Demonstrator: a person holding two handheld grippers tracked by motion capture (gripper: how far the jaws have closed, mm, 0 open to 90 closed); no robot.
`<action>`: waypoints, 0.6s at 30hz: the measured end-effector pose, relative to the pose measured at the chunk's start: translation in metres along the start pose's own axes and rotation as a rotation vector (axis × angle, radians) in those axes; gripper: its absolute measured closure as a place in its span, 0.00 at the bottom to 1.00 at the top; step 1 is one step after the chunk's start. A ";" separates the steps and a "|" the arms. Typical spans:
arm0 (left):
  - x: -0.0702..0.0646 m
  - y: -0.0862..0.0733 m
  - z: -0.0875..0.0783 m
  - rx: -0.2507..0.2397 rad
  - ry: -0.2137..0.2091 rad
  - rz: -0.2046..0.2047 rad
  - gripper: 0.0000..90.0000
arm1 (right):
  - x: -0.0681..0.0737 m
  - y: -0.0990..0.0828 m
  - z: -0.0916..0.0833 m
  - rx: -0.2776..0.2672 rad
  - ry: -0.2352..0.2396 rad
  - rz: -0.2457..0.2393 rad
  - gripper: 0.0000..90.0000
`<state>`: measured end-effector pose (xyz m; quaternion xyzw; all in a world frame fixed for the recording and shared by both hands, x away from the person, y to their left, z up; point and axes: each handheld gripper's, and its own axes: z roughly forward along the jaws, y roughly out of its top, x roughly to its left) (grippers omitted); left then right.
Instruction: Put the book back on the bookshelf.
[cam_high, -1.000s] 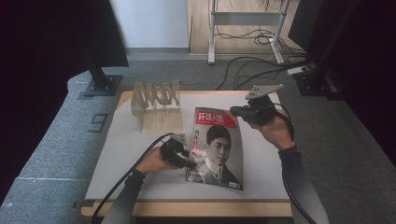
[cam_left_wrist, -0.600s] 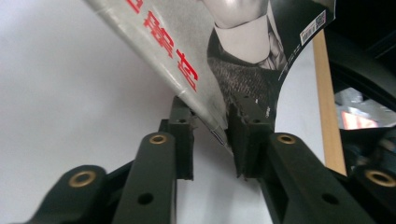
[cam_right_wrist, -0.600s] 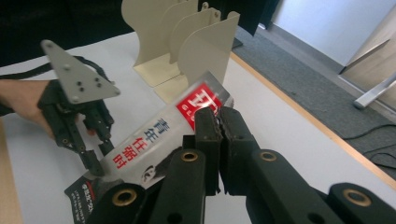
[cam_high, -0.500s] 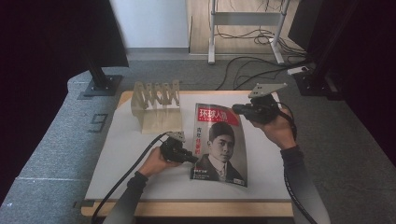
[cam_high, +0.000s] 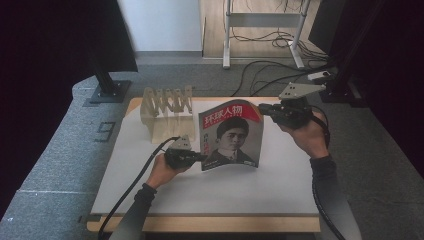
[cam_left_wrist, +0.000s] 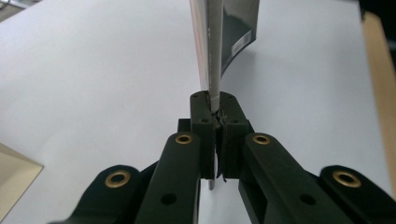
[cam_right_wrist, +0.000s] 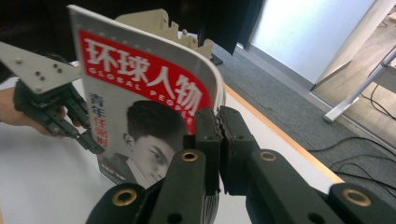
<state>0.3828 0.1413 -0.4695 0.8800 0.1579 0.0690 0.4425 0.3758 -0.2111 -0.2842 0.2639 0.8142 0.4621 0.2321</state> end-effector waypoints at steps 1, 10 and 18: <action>-0.001 -0.002 0.001 0.001 -0.003 0.002 0.97 | 0.000 -0.002 0.001 0.006 -0.002 -0.004 0.95; -0.008 -0.006 0.000 0.001 -0.001 0.025 0.95 | -0.001 -0.014 -0.007 -0.015 0.000 0.006 0.95; -0.013 0.011 -0.006 -0.025 -0.012 0.053 0.82 | 0.001 -0.021 -0.016 -0.028 0.003 0.007 0.95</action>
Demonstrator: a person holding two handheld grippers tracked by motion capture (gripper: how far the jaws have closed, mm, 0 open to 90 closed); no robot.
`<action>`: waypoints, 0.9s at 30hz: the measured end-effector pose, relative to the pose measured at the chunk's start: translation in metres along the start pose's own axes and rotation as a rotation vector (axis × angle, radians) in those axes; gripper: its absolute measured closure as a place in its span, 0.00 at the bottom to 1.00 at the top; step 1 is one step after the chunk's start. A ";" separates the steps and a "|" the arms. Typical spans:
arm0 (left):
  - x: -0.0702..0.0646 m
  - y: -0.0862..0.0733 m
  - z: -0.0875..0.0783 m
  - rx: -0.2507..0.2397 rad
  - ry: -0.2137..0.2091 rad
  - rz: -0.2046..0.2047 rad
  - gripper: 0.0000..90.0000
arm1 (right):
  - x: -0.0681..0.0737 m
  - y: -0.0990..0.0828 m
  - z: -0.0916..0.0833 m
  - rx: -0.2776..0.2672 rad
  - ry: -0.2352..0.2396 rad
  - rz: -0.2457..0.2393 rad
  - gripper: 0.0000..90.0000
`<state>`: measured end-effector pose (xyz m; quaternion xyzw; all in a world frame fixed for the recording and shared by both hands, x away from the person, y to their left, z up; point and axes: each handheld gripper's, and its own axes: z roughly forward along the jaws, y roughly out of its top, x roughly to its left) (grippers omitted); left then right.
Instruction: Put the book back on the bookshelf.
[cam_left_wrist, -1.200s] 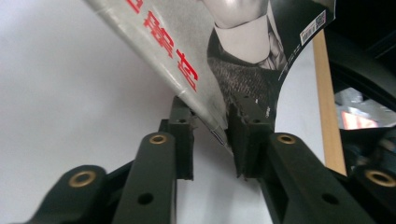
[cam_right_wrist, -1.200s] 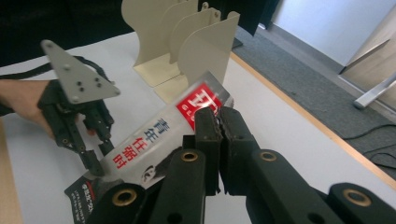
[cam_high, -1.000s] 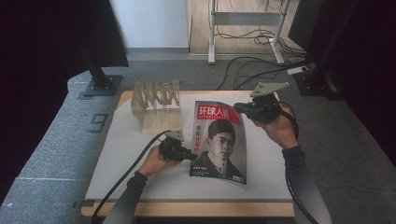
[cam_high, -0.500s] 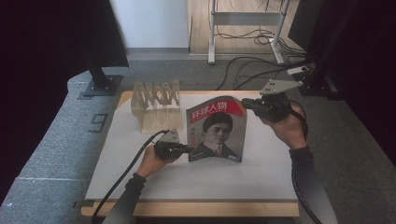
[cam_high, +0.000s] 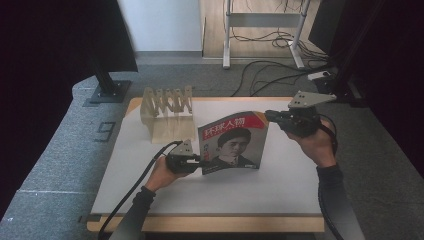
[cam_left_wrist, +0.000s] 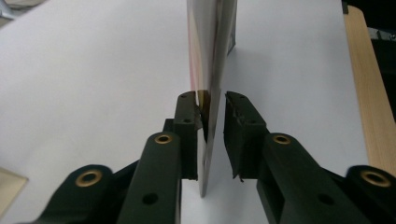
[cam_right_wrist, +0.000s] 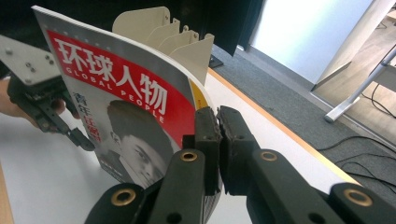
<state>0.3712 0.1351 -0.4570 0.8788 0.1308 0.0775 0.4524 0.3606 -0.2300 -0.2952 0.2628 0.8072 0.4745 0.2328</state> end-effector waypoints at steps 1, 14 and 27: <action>0.000 0.004 -0.002 -0.008 -0.001 -0.002 0.81 | 0.000 0.000 -0.001 -0.001 0.000 0.000 0.95; 0.007 0.050 -0.026 -0.068 -0.002 0.018 0.69 | 0.002 -0.002 -0.003 -0.004 0.001 -0.014 0.95; 0.008 0.084 -0.028 -0.054 0.055 0.044 0.89 | 0.003 -0.003 -0.004 -0.010 0.009 -0.018 0.94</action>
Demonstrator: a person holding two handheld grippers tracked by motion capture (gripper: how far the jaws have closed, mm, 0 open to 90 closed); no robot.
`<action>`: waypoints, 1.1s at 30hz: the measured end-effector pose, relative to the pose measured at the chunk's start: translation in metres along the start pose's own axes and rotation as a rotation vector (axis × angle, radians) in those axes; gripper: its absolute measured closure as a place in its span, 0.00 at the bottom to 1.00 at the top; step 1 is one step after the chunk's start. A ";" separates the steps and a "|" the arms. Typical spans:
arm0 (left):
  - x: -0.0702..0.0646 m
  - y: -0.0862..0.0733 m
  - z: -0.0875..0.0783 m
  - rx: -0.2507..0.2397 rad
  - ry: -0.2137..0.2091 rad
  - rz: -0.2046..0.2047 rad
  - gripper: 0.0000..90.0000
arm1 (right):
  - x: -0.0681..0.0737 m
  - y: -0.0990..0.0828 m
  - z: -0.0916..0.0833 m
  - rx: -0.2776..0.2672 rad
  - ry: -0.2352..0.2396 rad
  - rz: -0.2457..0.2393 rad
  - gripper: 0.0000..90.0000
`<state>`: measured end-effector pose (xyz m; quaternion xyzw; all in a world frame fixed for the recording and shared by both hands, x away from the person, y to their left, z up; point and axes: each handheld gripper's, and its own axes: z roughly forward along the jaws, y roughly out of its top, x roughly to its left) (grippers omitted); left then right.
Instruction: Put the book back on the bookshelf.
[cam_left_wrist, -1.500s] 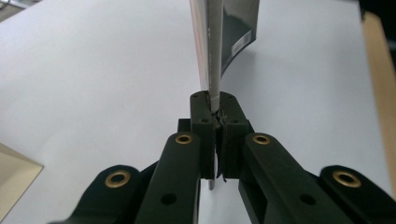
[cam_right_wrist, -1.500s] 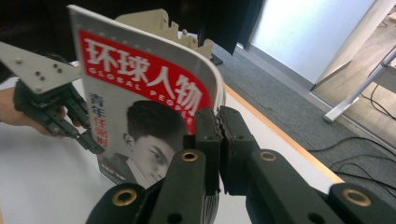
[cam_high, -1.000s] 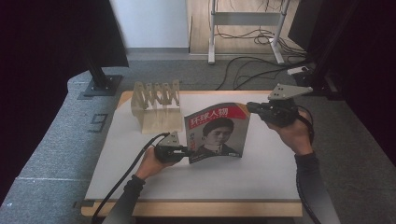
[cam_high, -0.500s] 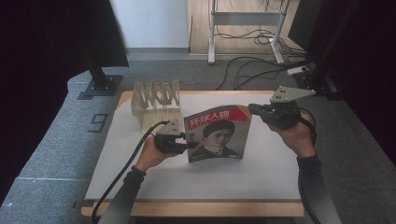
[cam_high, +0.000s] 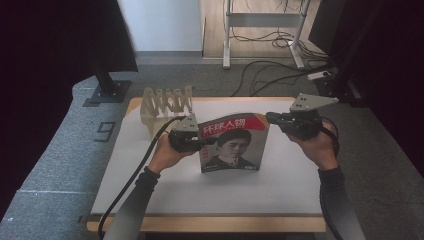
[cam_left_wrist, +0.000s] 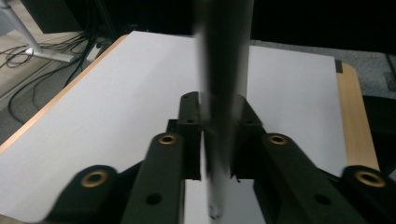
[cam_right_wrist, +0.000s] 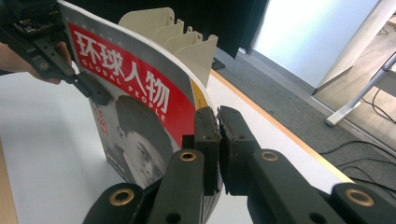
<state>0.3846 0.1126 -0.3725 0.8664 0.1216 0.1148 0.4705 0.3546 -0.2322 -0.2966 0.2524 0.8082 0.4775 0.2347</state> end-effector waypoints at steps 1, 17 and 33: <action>0.000 0.000 0.001 -0.001 -0.003 -0.003 0.91 | 0.000 -0.001 0.000 -0.002 -0.001 0.001 0.94; 0.002 -0.002 0.001 -0.021 -0.018 -0.035 0.96 | 0.003 -0.069 0.001 0.033 -0.048 0.068 0.59; 0.007 -0.001 -0.014 -0.045 0.023 -0.093 0.97 | 0.015 -0.155 0.029 0.107 -0.107 0.170 0.19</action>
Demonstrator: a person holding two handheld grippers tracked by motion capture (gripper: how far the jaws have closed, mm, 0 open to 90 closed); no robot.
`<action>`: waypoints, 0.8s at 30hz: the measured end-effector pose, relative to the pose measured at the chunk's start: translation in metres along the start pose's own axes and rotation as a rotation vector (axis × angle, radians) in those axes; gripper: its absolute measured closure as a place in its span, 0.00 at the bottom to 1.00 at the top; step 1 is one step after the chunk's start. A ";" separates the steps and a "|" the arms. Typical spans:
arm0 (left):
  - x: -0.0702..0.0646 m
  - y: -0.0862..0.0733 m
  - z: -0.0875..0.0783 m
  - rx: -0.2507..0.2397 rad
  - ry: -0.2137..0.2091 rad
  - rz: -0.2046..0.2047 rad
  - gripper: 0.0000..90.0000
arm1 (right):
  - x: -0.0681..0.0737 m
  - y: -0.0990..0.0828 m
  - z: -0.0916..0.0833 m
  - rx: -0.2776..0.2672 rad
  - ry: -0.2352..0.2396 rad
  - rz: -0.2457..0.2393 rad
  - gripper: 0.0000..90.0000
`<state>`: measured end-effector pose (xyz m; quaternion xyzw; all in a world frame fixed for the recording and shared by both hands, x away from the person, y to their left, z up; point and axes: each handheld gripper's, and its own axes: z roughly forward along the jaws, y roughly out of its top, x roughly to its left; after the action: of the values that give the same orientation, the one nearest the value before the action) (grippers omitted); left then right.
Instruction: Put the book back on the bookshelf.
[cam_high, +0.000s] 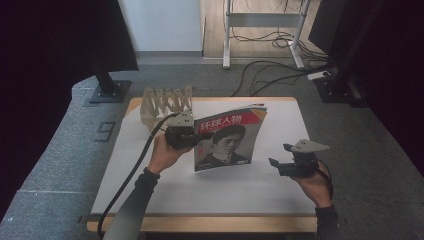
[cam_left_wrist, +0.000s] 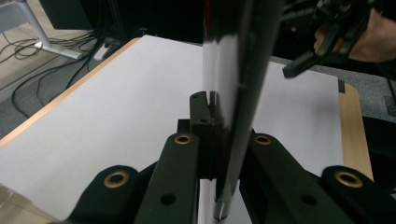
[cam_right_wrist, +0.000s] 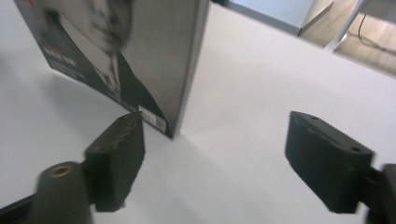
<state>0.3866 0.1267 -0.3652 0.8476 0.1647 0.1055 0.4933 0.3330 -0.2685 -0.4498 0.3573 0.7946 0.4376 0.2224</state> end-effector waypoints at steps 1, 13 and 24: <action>0.000 0.000 -0.002 0.001 0.002 -0.005 0.97 | 0.001 -0.004 0.003 0.007 -0.005 0.005 0.17; 0.001 0.000 -0.023 0.023 0.037 -0.034 0.97 | 0.006 -0.043 0.024 0.084 -0.030 0.050 0.07; 0.005 -0.004 -0.048 0.038 0.097 -0.071 0.97 | 0.008 -0.067 0.036 0.124 -0.024 0.072 0.04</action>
<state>0.3744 0.1693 -0.3447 0.8443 0.2204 0.1256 0.4719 0.3272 -0.2673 -0.5258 0.4039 0.8041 0.3911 0.1934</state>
